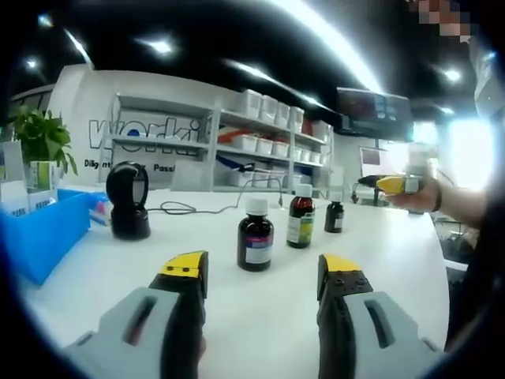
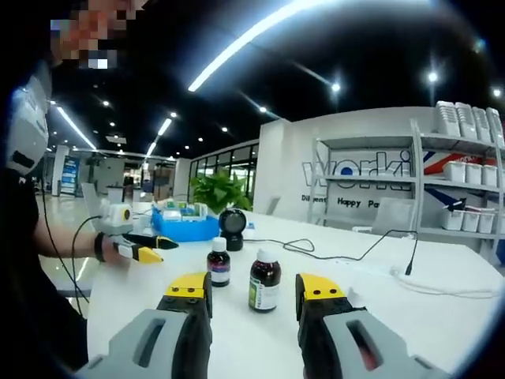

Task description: Rotate the medicine bottle to make it face forward pick up the medicine bottle inspect the drug traceability code place the medicine on the table

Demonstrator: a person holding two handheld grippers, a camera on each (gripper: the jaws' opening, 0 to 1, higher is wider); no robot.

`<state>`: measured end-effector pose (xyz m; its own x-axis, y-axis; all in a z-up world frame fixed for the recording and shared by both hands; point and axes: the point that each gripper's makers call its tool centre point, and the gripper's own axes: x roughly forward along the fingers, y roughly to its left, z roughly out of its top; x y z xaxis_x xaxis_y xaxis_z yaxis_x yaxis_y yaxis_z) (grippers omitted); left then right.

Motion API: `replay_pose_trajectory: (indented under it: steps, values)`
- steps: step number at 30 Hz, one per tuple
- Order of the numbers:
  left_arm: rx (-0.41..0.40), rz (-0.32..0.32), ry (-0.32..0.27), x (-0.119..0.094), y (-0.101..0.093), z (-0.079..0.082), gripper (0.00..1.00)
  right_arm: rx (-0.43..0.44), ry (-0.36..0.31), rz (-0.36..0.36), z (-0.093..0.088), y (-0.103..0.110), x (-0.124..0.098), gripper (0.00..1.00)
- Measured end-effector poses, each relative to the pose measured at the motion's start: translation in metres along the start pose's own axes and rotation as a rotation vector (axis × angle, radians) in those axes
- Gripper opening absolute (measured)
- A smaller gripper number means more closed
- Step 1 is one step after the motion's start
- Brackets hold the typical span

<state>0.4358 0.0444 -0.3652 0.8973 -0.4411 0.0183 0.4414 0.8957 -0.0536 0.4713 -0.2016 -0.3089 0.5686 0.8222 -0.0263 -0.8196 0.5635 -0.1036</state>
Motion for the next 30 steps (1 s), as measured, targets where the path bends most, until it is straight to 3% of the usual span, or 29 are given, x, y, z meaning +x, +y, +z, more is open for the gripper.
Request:
replay_pose_trajectory:
  steps: [6,12,20,24,30]
  values:
    - [0.033,-0.001,-0.008,0.000,0.000,0.001,0.40,0.041,0.016,-0.044,-0.025,-0.013,-0.021,0.37]
    - [0.064,0.039,0.003,0.000,0.006,0.000,0.44,0.077,0.031,-0.086,-0.049,-0.020,-0.035,0.35]
    - [0.030,0.018,0.002,-0.001,-0.002,0.000,0.44,0.093,0.016,-0.116,-0.064,-0.026,-0.044,0.36]
    - [0.013,0.018,0.007,0.000,-0.001,-0.003,0.43,0.055,-0.038,-0.113,-0.056,-0.022,-0.048,0.31]
    - [0.041,0.004,0.023,0.003,-0.004,-0.006,0.43,0.013,0.009,-0.152,-0.064,-0.024,-0.044,0.32]
